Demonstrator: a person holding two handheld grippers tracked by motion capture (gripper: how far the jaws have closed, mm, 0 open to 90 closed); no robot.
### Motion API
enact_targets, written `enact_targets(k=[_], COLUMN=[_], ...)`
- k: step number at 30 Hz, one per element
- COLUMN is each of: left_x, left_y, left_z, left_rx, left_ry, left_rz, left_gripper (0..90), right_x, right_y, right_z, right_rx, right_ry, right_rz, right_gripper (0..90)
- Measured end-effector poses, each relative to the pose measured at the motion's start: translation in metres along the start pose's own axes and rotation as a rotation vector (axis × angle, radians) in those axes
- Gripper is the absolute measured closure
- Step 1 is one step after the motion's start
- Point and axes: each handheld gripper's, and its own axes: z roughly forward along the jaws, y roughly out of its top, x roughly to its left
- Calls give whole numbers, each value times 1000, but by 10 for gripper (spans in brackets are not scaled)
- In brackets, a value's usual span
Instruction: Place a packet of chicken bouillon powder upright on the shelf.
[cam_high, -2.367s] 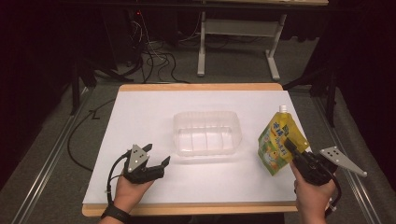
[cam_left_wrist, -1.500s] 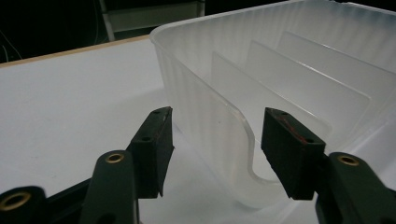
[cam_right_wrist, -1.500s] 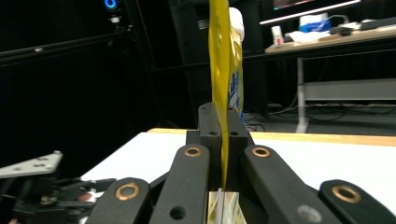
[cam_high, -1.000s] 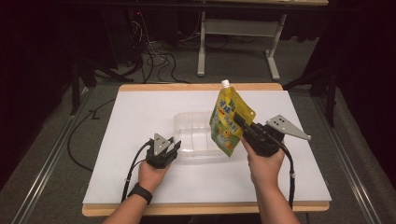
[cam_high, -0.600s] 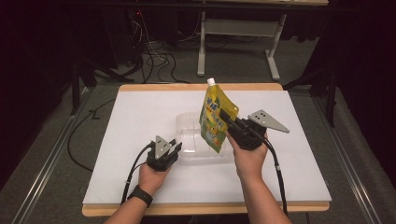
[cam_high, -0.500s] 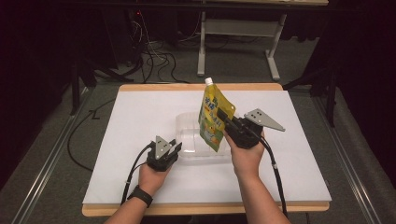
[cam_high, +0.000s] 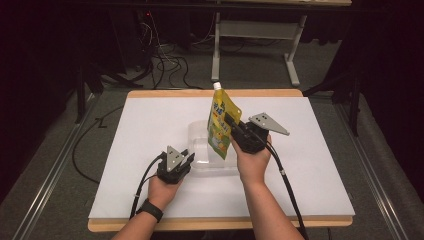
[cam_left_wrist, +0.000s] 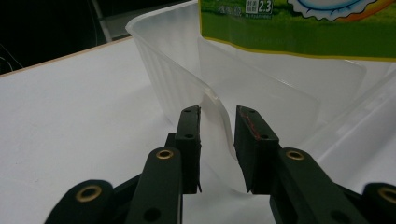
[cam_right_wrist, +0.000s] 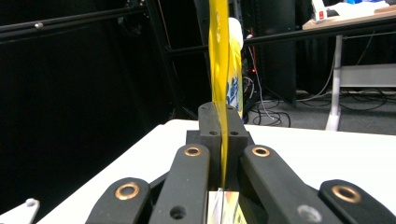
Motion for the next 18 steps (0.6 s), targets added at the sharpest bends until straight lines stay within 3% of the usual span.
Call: enact_targets(k=[18], left_x=[0], left_y=[0], left_z=[0], left_rx=[-1], left_ry=[8], left_rz=[6], left_gripper=[720], right_x=[2], right_y=[-11], right_z=[18], right_rx=[13], right_ry=[-11], right_rz=[-1], right_gripper=[900])
